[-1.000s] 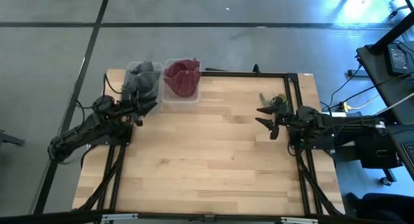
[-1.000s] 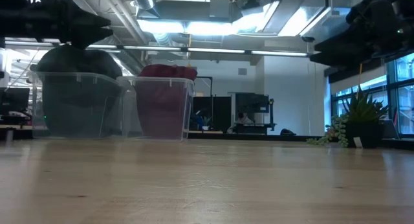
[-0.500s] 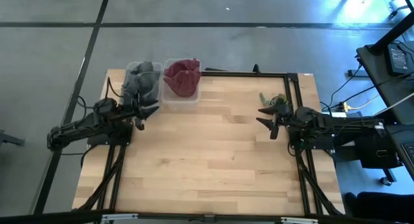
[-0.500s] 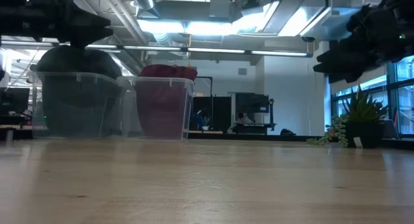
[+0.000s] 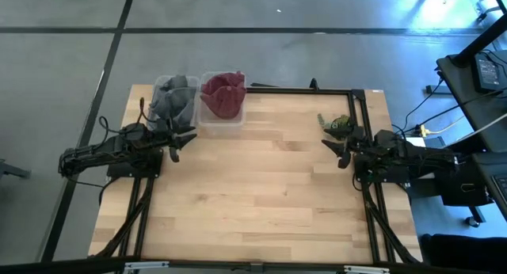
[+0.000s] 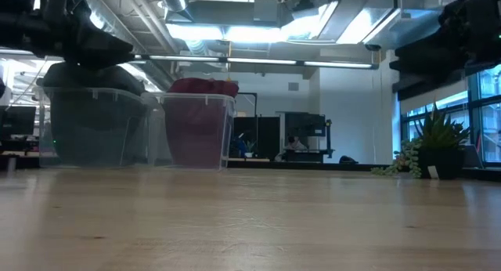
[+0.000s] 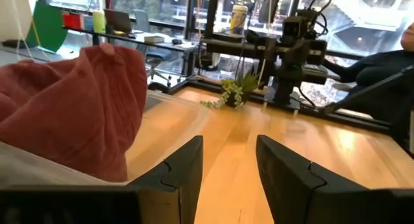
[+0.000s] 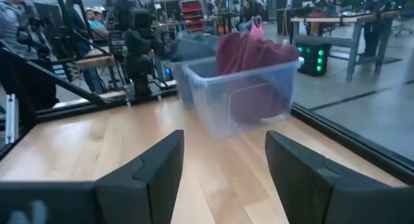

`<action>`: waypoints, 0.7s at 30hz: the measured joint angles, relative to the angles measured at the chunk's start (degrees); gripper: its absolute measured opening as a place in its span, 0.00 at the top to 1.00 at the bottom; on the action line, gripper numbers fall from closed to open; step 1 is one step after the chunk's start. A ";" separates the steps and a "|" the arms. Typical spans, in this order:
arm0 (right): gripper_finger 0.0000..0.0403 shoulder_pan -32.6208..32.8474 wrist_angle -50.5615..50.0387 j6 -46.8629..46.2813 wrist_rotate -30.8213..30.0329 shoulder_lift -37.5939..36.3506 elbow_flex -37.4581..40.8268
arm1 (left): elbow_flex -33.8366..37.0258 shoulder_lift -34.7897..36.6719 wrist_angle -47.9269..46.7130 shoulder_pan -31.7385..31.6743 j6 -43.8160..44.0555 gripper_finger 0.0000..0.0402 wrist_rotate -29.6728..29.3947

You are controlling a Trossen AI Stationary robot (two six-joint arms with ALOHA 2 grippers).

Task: Pick & Place hat
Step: Return to Home Position

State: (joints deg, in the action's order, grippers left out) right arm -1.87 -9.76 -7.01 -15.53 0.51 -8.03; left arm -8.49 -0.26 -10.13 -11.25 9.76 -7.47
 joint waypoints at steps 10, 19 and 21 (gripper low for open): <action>0.46 0.00 7.45 -0.11 -0.97 -0.41 5.68 | 4.76 0.22 5.01 1.87 0.61 0.65 -3.34; 0.46 -0.09 11.90 0.13 0.55 -0.28 7.26 | 5.33 0.16 5.69 2.17 1.50 0.65 -3.18; 0.46 -0.09 11.87 0.91 0.55 -0.27 7.26 | 5.33 0.16 5.65 2.17 1.53 0.65 -3.17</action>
State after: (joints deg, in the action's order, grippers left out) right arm -1.96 2.11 -6.09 -14.98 0.23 -0.78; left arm -3.16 -0.10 -4.48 -9.08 11.29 -10.63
